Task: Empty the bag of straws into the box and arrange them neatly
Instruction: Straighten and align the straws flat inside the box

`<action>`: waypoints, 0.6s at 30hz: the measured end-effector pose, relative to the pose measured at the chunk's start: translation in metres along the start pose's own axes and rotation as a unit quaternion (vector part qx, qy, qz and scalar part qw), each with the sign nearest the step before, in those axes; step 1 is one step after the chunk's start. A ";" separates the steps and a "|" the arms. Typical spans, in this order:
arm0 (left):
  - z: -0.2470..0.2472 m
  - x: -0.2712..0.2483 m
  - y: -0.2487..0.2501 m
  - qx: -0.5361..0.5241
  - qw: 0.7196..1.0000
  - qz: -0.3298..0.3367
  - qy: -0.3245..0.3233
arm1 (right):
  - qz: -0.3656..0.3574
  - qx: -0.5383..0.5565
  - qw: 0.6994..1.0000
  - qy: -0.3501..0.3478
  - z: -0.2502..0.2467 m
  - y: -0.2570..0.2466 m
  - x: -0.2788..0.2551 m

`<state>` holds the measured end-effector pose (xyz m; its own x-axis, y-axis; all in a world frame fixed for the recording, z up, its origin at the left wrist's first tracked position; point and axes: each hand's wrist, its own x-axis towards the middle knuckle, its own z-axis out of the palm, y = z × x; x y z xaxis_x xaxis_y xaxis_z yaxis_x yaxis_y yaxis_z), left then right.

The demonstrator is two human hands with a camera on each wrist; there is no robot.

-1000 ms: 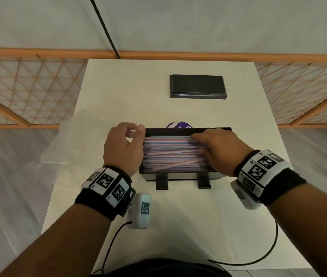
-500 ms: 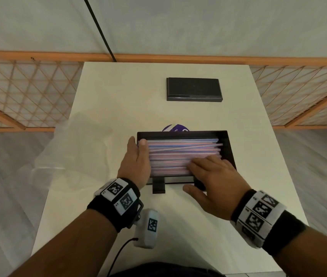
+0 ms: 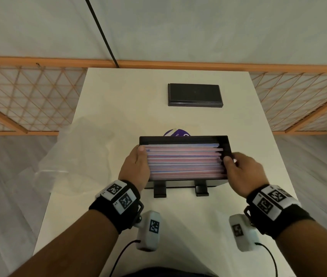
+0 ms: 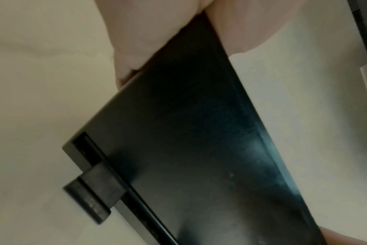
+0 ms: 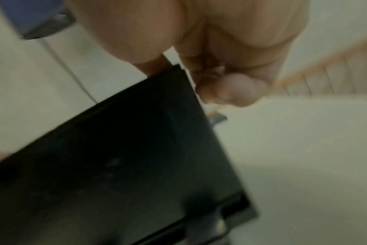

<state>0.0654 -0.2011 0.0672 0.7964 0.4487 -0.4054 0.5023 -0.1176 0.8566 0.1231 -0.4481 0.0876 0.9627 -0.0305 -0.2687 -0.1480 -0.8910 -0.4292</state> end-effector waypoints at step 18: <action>-0.019 0.017 0.029 -0.165 0.983 -0.083 0.011 | -0.193 -0.015 0.973 0.128 -0.037 -0.041 0.009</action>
<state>0.0873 -0.1804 0.0908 0.7037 0.4573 -0.5437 0.4847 0.2506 0.8380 0.1458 -0.4281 0.1348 0.9707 0.1999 0.1333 0.2384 -0.8711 -0.4294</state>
